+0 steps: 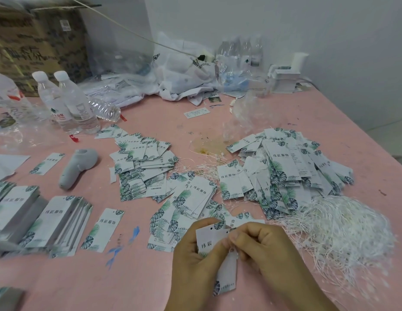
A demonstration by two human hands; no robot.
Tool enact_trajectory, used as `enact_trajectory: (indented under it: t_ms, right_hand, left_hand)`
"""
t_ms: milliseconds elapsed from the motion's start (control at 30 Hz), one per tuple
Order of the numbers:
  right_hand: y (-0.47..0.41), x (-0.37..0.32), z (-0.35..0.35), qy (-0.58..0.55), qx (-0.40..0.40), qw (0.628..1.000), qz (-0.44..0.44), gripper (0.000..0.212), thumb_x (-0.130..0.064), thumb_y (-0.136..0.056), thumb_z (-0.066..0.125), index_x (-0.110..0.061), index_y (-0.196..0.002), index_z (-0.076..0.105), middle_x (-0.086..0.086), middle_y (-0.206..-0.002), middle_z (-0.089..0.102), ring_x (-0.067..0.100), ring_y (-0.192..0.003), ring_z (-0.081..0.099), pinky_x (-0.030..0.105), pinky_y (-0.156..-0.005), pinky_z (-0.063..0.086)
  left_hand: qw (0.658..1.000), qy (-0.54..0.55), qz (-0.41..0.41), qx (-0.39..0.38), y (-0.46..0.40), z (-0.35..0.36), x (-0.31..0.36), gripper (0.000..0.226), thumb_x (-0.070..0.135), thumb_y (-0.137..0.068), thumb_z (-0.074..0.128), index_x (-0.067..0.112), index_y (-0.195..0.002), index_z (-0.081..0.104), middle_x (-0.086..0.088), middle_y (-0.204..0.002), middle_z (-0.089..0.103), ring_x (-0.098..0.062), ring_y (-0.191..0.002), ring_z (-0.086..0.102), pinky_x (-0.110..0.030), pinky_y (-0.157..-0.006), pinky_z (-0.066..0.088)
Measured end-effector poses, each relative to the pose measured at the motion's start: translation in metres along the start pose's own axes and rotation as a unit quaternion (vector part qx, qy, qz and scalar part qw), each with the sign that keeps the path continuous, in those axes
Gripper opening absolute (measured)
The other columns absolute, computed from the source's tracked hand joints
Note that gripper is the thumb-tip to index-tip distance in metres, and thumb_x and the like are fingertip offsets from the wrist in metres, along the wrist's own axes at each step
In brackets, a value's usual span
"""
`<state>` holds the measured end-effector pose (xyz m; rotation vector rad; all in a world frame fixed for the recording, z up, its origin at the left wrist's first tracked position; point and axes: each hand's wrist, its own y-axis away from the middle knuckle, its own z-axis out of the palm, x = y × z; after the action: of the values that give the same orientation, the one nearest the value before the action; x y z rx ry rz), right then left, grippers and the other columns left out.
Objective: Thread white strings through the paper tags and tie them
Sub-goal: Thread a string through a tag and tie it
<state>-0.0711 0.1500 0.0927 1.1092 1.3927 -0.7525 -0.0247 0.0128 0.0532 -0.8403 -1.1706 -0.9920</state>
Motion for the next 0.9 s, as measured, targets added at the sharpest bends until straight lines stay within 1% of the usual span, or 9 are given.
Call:
enact_trajectory:
  t_ms: [100, 200, 333, 500, 633, 733, 900]
  right_hand:
    - [0.000, -0.002, -0.003, -0.001, 0.001, 1.000, 0.009, 0.021, -0.017, -0.089, 0.067, -0.010, -0.070, 0.072, -0.004, -0.047, 0.052, 0.004, -0.038, 0.037, 0.014, -0.041, 0.029]
    - [0.001, -0.005, -0.005, -0.008, -0.003, 1.000, 0.017, 0.021, -0.015, -0.089, 0.066, -0.006, -0.070, 0.072, -0.003, -0.046, 0.051, 0.005, -0.037, 0.035, 0.014, -0.039, 0.028]
    - [0.002, -0.008, -0.007, -0.006, -0.008, 0.999, 0.033, 0.024, -0.014, -0.088, 0.067, -0.004, -0.067, 0.069, -0.001, -0.047, 0.050, 0.005, -0.037, 0.035, 0.014, -0.040, 0.028]
    - [0.001, -0.010, -0.009, 0.018, -0.013, 0.999, 0.034, 0.034, -0.018, -0.087, 0.068, -0.019, -0.054, 0.065, -0.005, -0.045, 0.049, 0.004, -0.039, 0.036, 0.014, -0.042, 0.030]
    - [0.001, -0.009, -0.010, 0.029, -0.021, 0.999, 0.021, 0.033, -0.020, -0.087, 0.068, -0.021, -0.055, 0.067, -0.006, -0.045, 0.050, 0.004, -0.040, 0.039, 0.014, -0.044, 0.031]
    - [0.001, -0.009, -0.012, 0.027, -0.028, 0.999, 0.019, 0.024, -0.022, -0.085, 0.069, -0.015, -0.062, 0.070, -0.005, -0.046, 0.052, 0.004, -0.042, 0.042, 0.015, -0.046, 0.034]
    - [-0.001, -0.006, -0.013, 0.040, -0.023, 0.999, 0.008, 0.022, -0.022, -0.086, 0.070, -0.009, -0.068, 0.071, -0.005, -0.046, 0.053, 0.004, -0.043, 0.044, 0.016, -0.048, 0.035]
  left_hand:
    - [1.000, 0.005, 0.000, -0.020, -0.001, -0.001, 0.000, 0.035, 0.032, -0.062, 0.087, 0.032, -0.094, 0.073, -0.011, -0.089, 0.076, -0.022, -0.074, 0.072, -0.037, -0.065, 0.061]
    - [1.000, -0.001, 0.007, -0.031, -0.001, -0.002, -0.002, 0.034, 0.031, -0.062, 0.086, 0.032, -0.095, 0.074, -0.012, -0.090, 0.076, -0.022, -0.076, 0.071, -0.043, -0.069, 0.060]
    - [0.999, 0.000, 0.015, -0.042, 0.000, -0.001, -0.001, 0.034, 0.031, -0.062, 0.085, 0.031, -0.094, 0.075, -0.009, -0.091, 0.076, -0.020, -0.077, 0.071, -0.039, -0.070, 0.060]
    - [0.999, 0.016, 0.013, -0.049, 0.000, 0.000, -0.002, 0.034, 0.031, -0.061, 0.086, 0.029, -0.093, 0.075, -0.010, -0.090, 0.076, -0.020, -0.076, 0.071, -0.039, -0.070, 0.060]
    - [0.998, 0.018, 0.010, -0.052, -0.001, -0.001, -0.003, 0.035, 0.032, -0.062, 0.087, 0.029, -0.094, 0.075, -0.010, -0.091, 0.076, -0.020, -0.077, 0.072, -0.038, -0.070, 0.061]
    - [0.998, 0.025, 0.003, -0.058, -0.001, -0.002, -0.004, 0.035, 0.030, -0.062, 0.088, 0.029, -0.095, 0.075, -0.011, -0.091, 0.076, -0.020, -0.077, 0.072, -0.037, -0.069, 0.061]
    - [0.997, 0.014, 0.003, -0.071, -0.001, -0.004, -0.005, 0.036, 0.030, -0.066, 0.087, 0.028, -0.100, 0.074, -0.011, -0.094, 0.076, -0.023, -0.081, 0.072, -0.040, -0.073, 0.060]
